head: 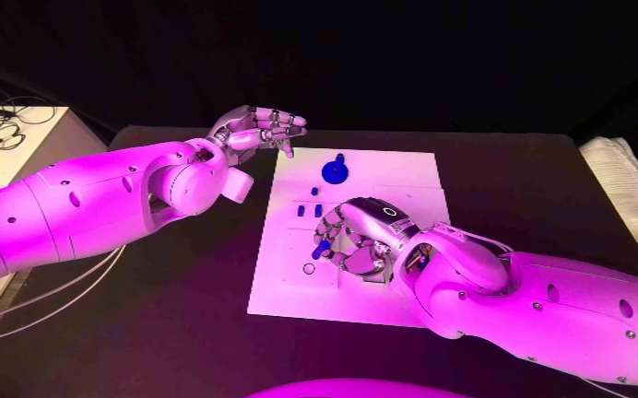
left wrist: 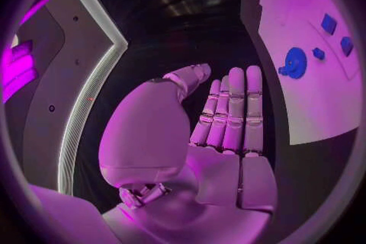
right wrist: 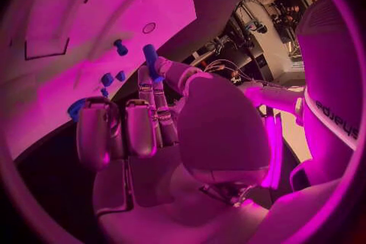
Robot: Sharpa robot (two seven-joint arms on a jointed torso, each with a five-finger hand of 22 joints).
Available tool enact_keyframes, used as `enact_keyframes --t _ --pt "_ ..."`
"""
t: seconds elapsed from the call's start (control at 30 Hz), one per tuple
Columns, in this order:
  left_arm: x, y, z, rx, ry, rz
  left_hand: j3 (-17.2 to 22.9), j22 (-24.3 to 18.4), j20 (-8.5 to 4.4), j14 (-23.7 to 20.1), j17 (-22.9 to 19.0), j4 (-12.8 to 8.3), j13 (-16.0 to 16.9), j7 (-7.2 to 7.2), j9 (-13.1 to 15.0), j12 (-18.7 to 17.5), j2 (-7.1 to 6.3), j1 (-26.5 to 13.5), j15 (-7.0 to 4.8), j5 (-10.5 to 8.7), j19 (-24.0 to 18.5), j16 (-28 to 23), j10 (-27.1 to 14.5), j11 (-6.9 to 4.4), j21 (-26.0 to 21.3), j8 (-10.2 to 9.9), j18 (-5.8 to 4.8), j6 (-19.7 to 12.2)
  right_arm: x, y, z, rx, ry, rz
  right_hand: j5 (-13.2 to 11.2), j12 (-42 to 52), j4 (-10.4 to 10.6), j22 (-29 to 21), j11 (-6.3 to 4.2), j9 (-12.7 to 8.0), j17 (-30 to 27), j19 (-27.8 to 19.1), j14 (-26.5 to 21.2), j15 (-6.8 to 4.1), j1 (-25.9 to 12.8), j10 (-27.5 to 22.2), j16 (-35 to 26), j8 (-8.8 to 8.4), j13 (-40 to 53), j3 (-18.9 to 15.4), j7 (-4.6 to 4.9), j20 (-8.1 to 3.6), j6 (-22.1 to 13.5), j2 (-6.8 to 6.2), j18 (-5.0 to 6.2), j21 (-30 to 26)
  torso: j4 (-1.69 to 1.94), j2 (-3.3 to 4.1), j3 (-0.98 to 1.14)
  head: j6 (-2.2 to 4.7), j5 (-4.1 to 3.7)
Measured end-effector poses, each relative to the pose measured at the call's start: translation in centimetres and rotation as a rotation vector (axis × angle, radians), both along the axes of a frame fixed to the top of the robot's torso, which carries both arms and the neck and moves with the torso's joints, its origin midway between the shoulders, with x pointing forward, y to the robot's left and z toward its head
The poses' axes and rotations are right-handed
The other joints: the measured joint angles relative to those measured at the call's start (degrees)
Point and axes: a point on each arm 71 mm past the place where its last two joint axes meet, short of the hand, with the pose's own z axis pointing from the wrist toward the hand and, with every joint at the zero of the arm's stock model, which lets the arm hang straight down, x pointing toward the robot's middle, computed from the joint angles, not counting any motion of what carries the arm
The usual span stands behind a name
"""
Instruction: Assemble the parts on the task board
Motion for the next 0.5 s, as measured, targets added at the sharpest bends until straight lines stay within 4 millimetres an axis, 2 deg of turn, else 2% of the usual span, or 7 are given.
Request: enact_keyframes --t 0.17,0.5 --pt "0.0 -0.1 0.0 -0.001 0.001 -0.003 0.0 0.0 0.0 0.0 0.0 0.0 0.0 0.0 0.0 0.0 0.0 0.0 0.0 0.0 0.0 0.0 0.0 0.0 0.0 0.0 0.0 0.0 -0.1 0.6 -0.9 -0.004 0.014 0.009 0.0 -0.1 -0.2 0.0 0.0 0.0 -0.1 0.0 0.0 0.0 0.0 0.0 0.0 0.2 0.0 0.2 0.01 0.0 -0.2 0.0 0.0 -0.2 -0.02 0.0 0.01 -0.37 0.3" --pt "0.0 -0.2 0.0 -0.003 0.002 -0.007 0.0 -0.1 0.0 0.0 -0.1 0.0 0.0 0.0 0.0 0.0 0.0 0.0 0.0 0.0 0.0 0.0 0.0 0.0 -0.3 0.0 0.0 0.0 -0.2 1.2 -2.1 -0.013 0.031 0.018 0.0 -0.2 -0.2 0.0 0.0 0.0 -0.2 0.0 0.0 0.0 0.0 0.0 0.0 0.21 0.0 0.2 0.19 0.0 -0.2 -0.01 0.0 -0.2 -0.04 0.03 0.09 -0.68 0.41"
